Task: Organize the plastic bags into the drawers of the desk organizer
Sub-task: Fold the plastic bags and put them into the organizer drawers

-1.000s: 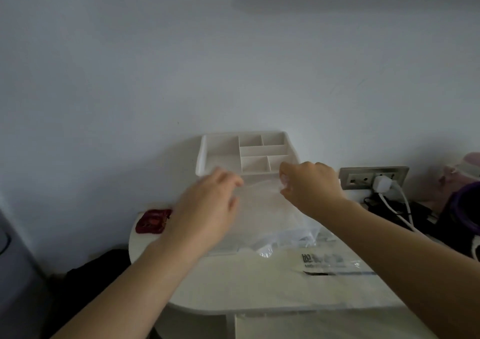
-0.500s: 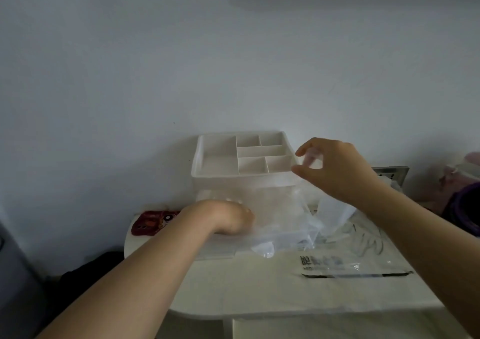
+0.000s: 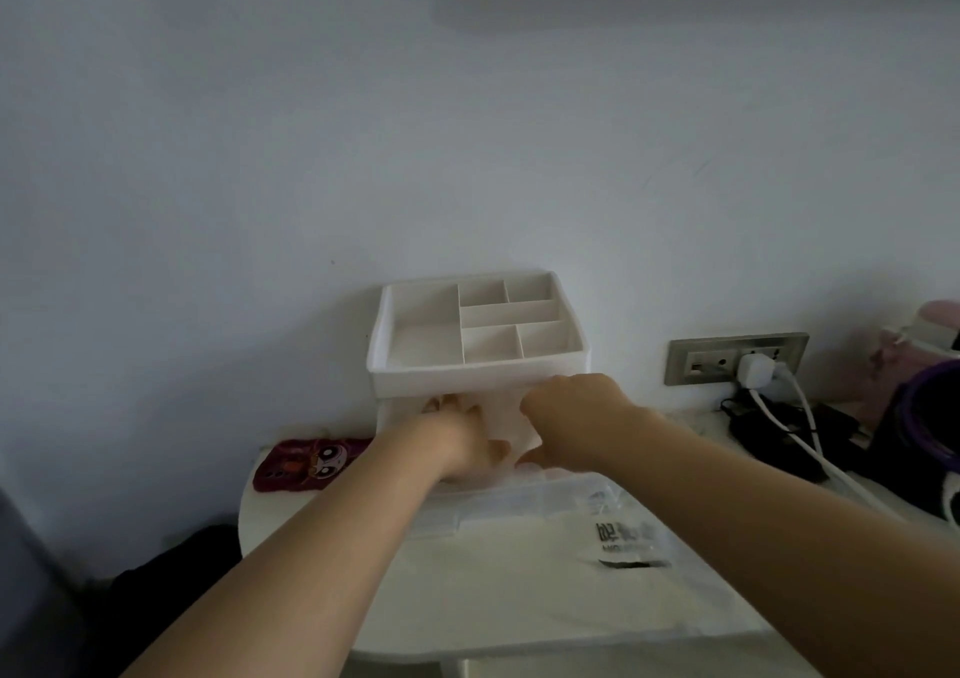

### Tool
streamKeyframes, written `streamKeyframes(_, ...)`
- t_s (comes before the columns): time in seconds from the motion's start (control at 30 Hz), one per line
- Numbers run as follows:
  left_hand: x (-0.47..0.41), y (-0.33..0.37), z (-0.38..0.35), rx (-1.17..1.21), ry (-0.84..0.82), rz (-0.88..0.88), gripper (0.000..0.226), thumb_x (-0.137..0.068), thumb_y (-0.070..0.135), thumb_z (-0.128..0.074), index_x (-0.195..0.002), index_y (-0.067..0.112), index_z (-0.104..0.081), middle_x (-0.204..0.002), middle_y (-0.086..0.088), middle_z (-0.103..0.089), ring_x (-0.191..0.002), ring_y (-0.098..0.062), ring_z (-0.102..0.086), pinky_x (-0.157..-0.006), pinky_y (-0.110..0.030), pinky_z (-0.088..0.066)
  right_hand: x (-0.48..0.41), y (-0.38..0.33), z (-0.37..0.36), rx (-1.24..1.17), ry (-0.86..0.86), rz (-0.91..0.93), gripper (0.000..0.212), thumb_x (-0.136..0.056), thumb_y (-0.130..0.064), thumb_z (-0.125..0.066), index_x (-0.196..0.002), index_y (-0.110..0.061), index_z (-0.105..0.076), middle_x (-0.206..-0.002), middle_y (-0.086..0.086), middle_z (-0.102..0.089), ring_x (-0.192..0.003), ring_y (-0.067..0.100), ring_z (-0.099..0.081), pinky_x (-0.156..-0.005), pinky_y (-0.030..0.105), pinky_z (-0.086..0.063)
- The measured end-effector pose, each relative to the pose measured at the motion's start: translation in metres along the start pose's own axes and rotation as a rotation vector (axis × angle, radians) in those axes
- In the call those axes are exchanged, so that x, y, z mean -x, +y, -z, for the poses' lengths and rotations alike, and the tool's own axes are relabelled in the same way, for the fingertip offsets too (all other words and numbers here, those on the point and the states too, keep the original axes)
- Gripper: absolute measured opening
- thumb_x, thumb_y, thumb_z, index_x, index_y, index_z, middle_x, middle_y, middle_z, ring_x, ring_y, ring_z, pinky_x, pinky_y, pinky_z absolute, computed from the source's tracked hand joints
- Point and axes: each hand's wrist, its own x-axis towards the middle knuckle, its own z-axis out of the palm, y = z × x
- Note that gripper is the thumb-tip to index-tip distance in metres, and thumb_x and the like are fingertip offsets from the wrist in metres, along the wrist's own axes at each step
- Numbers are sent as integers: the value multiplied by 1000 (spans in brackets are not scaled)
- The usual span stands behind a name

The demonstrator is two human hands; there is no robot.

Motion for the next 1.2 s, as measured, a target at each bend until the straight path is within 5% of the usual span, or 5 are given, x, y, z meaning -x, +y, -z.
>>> streamKeyframes(0.2,11,-4,5,44,15,-53,67,-90,53,-51,-145,24,-27,-150,-9,-30,-131,-29,-35,-91,-30,-31,-1,2,-3,76,-31,43,51,-85,-49,-61,-125,-18,-54,-120,0,-59,-108,20,-57,-91,30,-42)
streamKeyframes(0.33,8,-4,1,-87,5,-5,80,-87,57,-51,-150,22,-15,-156,-14,-15,-139,-35,-23,-112,-43,-24,16,22,24,-395,43,29,56,-82,-44,-67,-131,-22,-51,-134,-4,-51,-121,14,-47,-102,27,-33)
streamKeyframes(0.6,33,2,20,25,107,-9,64,-87,58,-53,-133,14,-50,-138,-7,-50,-121,-23,-49,-98,-30,-38,33,55,74,-1105,290,-180,22,-93,-19,-49,-108,-7,-57,-89,5,-55,-73,13,-51,-75,37,-52)
streamKeyframes(0.8,74,15,48,900,292,-399,82,-63,79,-56,-132,35,-49,-124,21,-57,-113,2,-54,-100,-32,-45,42,35,80,-1517,405,-108,28,-89,1,-37,-103,-17,-53,-89,4,-52,-76,19,-52,-76,35,-46)
streamKeyframes(1.2,80,29,52,1491,562,-507,8,-83,22,-66,-90,18,-67,-78,6,-71,-73,-7,-68,-76,-24,-56,65,44,74,-1469,528,69,23,-74,-16,-76,-94,-22,-67,-80,0,-74,-70,3,-67,-65,12,-51)
